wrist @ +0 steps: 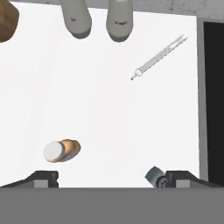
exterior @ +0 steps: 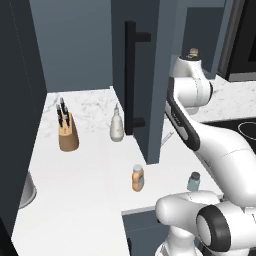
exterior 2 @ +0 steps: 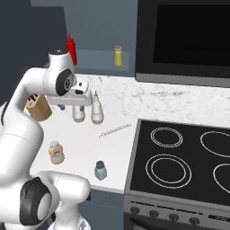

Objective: Put the shaker and condiment bottle from the counter next to their counterparts in the cabinet.

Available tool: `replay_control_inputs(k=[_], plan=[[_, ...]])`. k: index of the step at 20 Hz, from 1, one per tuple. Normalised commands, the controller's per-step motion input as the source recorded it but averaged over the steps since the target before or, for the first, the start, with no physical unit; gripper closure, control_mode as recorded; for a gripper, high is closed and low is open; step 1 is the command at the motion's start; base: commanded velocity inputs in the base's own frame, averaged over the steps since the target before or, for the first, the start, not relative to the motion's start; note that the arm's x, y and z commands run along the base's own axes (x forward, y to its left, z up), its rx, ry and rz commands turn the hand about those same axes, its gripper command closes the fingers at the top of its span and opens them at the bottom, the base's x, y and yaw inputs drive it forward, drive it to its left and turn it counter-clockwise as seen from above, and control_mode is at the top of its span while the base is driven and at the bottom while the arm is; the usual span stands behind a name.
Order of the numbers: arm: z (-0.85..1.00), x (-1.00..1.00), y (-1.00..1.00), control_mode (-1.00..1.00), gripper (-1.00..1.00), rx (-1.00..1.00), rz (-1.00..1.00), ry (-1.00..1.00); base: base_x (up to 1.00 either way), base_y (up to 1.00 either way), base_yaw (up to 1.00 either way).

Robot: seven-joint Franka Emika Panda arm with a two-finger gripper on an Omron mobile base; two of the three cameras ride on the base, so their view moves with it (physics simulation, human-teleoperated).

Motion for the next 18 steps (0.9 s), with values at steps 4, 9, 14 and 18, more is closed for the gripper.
replay_control_inputs(k=[4,9,14,18], plan=[[-0.14,-0.09,-0.04,-1.0,-1.0,0.03,0.02,0.01,0.0,0.0,0.0],[-0.13,-0.01,-0.14,-1.0,-1.0,0.04,0.05,0.0,0.0,0.0,0.0],[-0.13,-0.05,-0.07,-1.0,-1.0,0.01,0.1,0.0,0.0,0.0,0.0],[-0.06,0.0,0.0,-1.0,-1.0,0.0,0.18,-0.04,0.0,0.0,0.0]])
